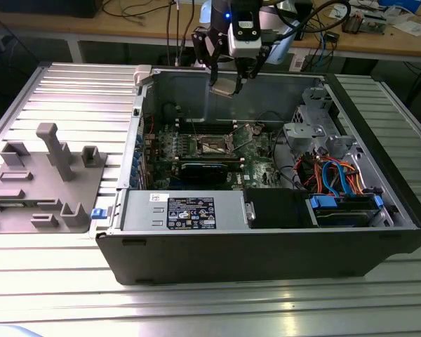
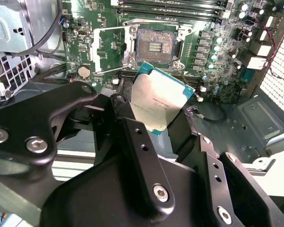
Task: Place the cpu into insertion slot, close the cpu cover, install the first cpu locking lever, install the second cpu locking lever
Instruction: 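Place the cpu into insertion slot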
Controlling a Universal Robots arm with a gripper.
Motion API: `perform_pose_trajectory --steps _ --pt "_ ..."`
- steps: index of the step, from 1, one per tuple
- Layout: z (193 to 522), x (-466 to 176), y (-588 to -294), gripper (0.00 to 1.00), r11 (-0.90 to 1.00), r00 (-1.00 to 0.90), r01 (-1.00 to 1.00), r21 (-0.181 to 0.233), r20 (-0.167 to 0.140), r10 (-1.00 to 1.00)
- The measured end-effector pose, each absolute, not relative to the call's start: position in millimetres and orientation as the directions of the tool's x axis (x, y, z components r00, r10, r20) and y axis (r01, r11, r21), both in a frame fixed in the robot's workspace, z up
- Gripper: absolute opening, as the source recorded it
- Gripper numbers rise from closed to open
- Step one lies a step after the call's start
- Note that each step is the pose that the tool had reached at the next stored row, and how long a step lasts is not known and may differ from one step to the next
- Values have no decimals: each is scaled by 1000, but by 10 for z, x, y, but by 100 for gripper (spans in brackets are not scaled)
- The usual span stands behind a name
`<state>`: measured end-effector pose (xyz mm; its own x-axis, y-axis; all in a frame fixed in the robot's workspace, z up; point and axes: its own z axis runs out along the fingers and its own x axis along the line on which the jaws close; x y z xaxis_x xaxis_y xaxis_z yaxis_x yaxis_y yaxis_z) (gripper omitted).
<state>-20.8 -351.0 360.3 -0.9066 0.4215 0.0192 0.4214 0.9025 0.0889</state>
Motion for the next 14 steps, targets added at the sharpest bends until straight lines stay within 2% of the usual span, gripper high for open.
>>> perform_pose_trajectory --steps 14 --pt "3601 -210 -3510 54 867 -872 490 88 21 490"
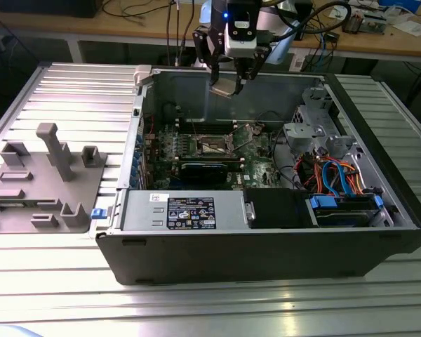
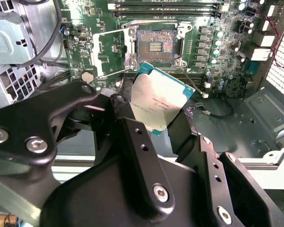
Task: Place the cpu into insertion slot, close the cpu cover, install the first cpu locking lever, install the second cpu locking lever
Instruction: 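Place the cpu into insertion slot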
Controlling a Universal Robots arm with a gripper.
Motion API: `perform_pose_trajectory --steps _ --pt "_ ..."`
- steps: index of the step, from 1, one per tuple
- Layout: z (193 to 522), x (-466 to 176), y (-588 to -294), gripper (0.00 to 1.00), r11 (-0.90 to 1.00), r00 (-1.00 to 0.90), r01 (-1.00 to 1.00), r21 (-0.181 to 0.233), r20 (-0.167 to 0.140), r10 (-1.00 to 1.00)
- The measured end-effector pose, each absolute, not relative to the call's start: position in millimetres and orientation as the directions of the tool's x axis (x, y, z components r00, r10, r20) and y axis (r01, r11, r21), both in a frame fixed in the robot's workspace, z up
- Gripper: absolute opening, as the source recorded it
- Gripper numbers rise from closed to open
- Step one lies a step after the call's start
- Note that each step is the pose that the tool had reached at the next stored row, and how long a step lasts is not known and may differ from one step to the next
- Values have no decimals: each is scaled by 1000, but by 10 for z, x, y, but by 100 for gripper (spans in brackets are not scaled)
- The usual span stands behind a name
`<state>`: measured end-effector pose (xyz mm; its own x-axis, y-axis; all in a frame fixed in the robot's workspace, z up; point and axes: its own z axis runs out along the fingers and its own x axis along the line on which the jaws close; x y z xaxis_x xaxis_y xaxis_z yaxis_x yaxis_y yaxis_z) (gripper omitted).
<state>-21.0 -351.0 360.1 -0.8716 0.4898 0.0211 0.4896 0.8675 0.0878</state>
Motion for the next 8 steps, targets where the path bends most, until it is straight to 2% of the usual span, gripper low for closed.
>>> perform_pose_trajectory --steps 8 --pt "3601 -210 -3510 54 868 -872 490 86 24 490"
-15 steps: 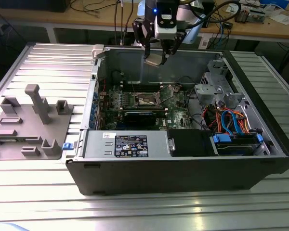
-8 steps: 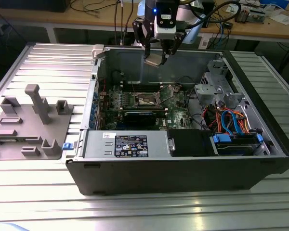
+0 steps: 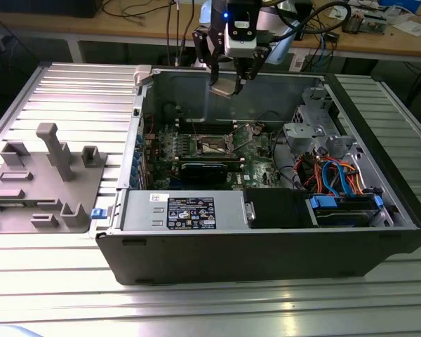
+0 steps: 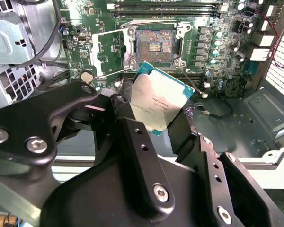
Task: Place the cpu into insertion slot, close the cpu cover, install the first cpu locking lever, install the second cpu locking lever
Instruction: 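Place the cpu into insertion slot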
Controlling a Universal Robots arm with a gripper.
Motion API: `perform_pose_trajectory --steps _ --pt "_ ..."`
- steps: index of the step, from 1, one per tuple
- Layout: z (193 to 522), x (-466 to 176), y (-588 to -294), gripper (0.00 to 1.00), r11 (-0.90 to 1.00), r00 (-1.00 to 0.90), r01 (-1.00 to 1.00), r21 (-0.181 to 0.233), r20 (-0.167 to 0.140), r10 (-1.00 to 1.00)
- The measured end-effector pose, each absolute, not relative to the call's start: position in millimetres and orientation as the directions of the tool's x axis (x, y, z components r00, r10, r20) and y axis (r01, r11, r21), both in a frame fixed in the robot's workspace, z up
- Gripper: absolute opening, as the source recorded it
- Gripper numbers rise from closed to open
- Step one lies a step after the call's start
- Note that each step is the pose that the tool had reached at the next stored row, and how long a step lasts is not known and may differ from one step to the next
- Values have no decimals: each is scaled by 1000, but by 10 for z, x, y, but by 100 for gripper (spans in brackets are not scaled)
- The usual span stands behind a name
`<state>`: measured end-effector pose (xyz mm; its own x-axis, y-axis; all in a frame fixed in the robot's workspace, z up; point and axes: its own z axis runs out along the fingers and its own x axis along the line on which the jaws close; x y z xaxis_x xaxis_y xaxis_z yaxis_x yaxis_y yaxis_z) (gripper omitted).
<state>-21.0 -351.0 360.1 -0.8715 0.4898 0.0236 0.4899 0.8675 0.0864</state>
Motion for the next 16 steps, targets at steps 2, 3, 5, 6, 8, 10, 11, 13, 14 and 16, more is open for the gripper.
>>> perform_pose_trajectory --steps 2,3,5,6,8,10,11,13,14,16 --pt "3601 -210 -3510 54 867 -871 490 86 25 490" --pt "3601 -210 -3510 54 868 -871 490 85 26 490" --pt "3601 -210 -3510 54 867 -871 491 85 26 491" --pt "3601 -209 -3510 54 864 -868 497 85 26 496" --pt "3600 -210 -3510 54 841 -845 534 85 26 534" --pt "3598 -209 -3510 54 823 -827 562 85 26 562" --pt "3597 -210 -3510 54 814 -818 575 85 26 575" --pt "3591 -210 -3508 54 810 -813 581 74 18 582" --pt "3585 -210 -3508 54 810 -812 583 67 12 583" --pt "3571 -210 -3508 54 784 -786 617 67 11 618"
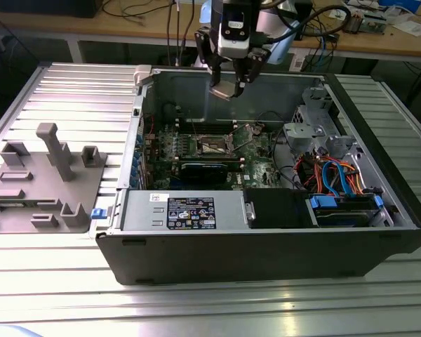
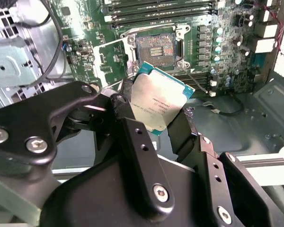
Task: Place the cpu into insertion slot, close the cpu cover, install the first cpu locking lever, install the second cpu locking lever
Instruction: 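Place the cpu into insertion slot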
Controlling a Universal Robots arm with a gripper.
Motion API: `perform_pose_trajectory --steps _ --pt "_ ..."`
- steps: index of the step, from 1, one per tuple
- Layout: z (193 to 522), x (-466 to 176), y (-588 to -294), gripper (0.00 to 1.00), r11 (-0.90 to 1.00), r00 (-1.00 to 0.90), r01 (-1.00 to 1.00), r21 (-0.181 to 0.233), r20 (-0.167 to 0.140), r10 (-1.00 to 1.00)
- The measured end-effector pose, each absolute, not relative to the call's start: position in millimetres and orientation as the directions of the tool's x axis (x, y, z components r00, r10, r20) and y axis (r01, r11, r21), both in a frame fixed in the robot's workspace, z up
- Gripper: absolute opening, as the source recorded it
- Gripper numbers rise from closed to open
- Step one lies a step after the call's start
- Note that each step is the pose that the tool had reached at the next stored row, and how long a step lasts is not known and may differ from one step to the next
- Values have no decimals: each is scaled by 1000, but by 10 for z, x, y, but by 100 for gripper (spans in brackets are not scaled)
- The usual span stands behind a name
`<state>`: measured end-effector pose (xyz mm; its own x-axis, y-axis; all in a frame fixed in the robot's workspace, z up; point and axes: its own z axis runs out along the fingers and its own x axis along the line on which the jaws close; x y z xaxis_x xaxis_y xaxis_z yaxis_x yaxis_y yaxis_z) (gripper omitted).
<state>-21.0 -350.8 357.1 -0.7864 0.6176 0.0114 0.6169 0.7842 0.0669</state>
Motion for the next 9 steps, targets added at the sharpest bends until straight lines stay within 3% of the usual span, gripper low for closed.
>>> perform_pose_trajectory --steps 9 --pt "3530 -209 -3507 54 656 -658 752 67 11 753"
